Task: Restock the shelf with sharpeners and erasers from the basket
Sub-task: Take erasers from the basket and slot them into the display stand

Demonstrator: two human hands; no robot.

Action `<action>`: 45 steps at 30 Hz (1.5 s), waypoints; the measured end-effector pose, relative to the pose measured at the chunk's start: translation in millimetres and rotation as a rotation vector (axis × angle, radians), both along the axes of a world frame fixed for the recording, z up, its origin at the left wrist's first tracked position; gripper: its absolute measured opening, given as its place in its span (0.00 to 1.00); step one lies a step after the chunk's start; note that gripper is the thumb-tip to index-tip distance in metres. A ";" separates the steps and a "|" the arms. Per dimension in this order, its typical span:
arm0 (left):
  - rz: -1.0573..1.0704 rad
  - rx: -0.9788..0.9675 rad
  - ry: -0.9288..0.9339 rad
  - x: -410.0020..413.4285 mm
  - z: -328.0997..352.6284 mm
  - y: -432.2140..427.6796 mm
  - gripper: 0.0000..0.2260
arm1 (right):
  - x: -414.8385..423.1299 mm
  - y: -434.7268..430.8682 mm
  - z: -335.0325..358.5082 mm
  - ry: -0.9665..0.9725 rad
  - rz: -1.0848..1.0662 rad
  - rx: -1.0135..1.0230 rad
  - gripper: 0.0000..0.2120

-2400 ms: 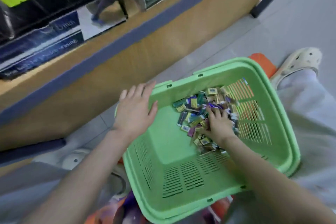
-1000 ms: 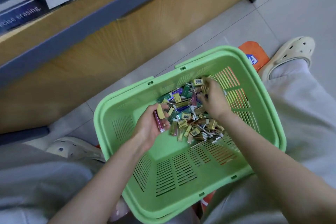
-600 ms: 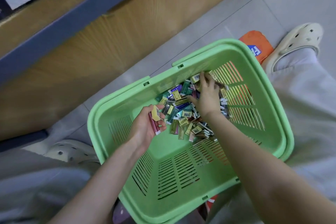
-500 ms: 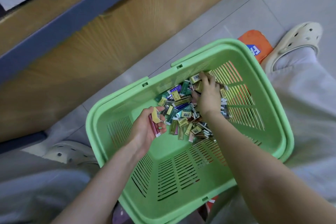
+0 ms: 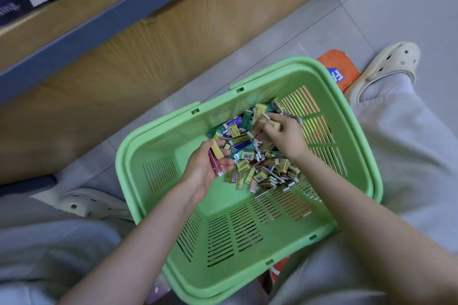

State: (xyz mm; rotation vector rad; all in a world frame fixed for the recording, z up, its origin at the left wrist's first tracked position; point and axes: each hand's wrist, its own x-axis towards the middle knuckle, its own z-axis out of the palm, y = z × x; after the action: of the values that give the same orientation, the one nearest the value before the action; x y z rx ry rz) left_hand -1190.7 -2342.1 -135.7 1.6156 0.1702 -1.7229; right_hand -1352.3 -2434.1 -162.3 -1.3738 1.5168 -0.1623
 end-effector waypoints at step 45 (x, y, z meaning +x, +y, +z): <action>-0.008 -0.704 -0.248 75.2 230.7 -31.1 0.20 | 81.4 -49.8 287.0 -0.466 -0.100 -0.494 0.05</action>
State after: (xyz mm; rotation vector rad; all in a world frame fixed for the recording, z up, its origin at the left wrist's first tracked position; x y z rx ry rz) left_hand -1115.5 -2373.2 95.0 1.2671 -0.5105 -1.3482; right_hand -1270.9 -2484.0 124.7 -1.5010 1.1865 -0.9060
